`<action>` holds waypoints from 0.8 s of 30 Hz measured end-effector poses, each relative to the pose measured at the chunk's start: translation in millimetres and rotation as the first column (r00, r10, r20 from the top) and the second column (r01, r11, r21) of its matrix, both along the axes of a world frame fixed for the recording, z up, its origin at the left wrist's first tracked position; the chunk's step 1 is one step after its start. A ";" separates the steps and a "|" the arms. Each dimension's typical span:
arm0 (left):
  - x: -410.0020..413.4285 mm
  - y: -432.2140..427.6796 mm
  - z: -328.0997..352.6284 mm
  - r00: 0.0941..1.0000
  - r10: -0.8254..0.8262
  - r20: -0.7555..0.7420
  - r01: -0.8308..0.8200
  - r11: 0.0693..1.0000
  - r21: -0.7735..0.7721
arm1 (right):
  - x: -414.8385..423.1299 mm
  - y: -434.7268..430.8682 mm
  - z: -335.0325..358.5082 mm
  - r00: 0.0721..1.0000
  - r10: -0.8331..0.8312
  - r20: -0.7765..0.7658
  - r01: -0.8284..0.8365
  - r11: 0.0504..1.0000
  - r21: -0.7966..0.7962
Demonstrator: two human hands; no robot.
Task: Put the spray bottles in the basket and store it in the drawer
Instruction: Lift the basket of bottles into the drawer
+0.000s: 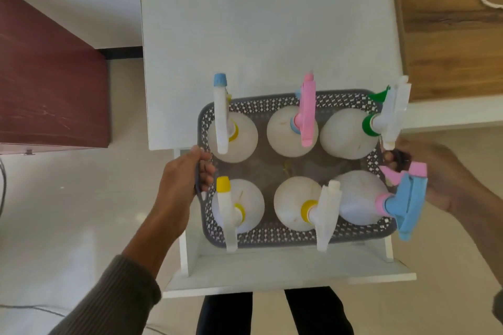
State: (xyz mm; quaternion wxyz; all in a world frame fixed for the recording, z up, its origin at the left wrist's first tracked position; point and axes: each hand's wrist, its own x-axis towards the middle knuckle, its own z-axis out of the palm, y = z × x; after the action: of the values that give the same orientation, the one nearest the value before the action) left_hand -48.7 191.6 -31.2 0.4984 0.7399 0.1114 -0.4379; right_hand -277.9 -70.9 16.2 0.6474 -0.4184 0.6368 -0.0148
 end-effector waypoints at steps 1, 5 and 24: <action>-4.1 9.0 -2.8 1.000 -0.017 0.008 0.017 1.000 0.010 | -5.6 5.0 -2.5 1.000 0.011 -0.018 -0.011 1.000 0.005; -20.0 35.9 -11.7 0.997 -0.049 0.058 0.045 0.997 0.058 | -24.6 24.3 -17.1 0.990 0.099 -0.100 -0.099 0.995 0.003; -67.1 63.5 -95.7 0.982 -0.147 0.115 0.114 0.961 0.252 | -60.8 69.6 -122.2 0.951 0.168 -0.259 -0.189 0.980 -0.055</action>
State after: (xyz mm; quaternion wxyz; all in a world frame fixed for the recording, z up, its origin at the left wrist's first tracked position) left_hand -115.8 255.1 -126.8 0.3797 0.8288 0.0821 -0.4026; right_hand -338.7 -1.3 -106.0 0.5424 -0.4980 0.6727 0.0722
